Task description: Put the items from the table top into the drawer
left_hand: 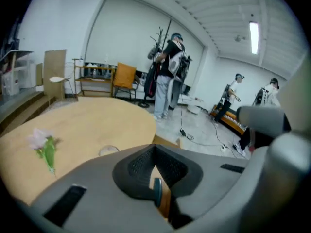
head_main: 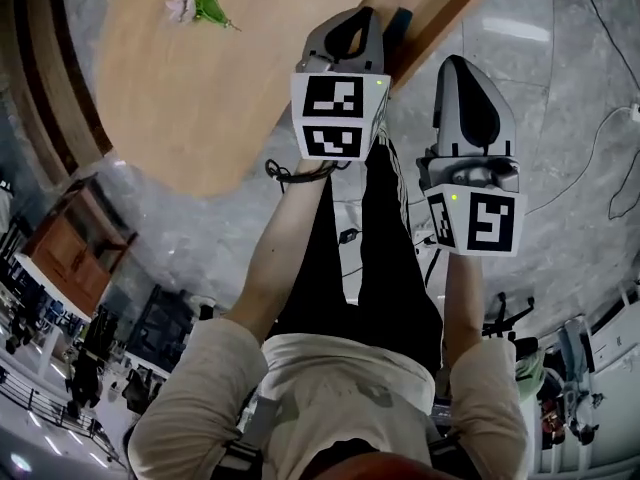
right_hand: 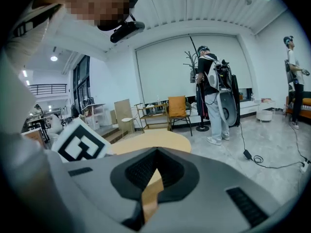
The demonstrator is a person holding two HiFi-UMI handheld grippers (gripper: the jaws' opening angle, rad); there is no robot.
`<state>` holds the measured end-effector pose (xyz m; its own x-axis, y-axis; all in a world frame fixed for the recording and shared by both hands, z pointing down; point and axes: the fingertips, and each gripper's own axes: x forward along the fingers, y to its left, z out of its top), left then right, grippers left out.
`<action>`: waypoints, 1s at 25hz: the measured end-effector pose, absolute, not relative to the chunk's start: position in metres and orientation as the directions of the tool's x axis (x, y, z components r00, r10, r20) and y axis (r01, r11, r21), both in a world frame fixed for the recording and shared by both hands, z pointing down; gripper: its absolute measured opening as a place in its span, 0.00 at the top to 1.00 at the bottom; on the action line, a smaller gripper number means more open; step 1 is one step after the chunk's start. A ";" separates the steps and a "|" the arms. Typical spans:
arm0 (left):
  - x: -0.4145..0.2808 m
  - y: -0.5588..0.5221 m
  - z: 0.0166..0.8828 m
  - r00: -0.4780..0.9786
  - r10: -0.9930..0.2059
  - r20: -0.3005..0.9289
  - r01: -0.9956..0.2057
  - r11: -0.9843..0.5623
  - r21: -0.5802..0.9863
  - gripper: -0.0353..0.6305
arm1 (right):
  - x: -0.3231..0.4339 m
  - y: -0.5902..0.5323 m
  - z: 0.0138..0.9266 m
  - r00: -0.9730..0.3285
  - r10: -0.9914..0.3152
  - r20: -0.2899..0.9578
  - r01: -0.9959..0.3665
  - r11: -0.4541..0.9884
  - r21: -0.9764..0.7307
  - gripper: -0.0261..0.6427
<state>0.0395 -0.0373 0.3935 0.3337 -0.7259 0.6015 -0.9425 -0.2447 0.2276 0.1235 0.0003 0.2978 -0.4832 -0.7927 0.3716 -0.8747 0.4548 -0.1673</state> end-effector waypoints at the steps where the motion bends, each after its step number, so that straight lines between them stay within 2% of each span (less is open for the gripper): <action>1: 0.025 -0.039 0.368 0.308 -0.767 0.562 -0.950 -0.214 0.228 0.94 | 0.115 -0.002 0.290 -0.497 -0.789 0.360 -0.867 0.471 -0.163 0.95; 6: -0.055 -0.020 0.250 0.158 -0.909 0.385 -0.982 -0.102 0.160 0.94 | 0.062 -0.003 0.245 -0.551 -0.775 0.311 -0.834 0.529 -0.160 0.95; 12: -0.133 0.029 0.187 -0.081 -0.950 0.303 -0.979 0.132 0.153 0.94 | -0.001 0.009 0.209 -0.637 -0.729 0.252 -0.770 0.614 -0.171 0.95; 19: -0.161 0.040 0.189 -0.160 -0.933 0.321 -0.961 0.221 0.164 0.94 | -0.019 0.014 0.210 -0.673 -0.692 0.261 -0.736 0.661 -0.146 0.95; 23: -0.174 0.028 0.234 -0.159 -0.888 0.432 -0.941 0.268 0.206 0.94 | -0.009 0.016 0.219 -0.663 -0.692 0.284 -0.744 0.652 -0.146 0.95; 25: -0.181 0.017 0.286 -0.139 -0.829 0.541 -0.925 0.304 0.228 0.75 | -0.002 0.017 0.226 -0.657 -0.691 0.302 -0.749 0.646 -0.150 0.95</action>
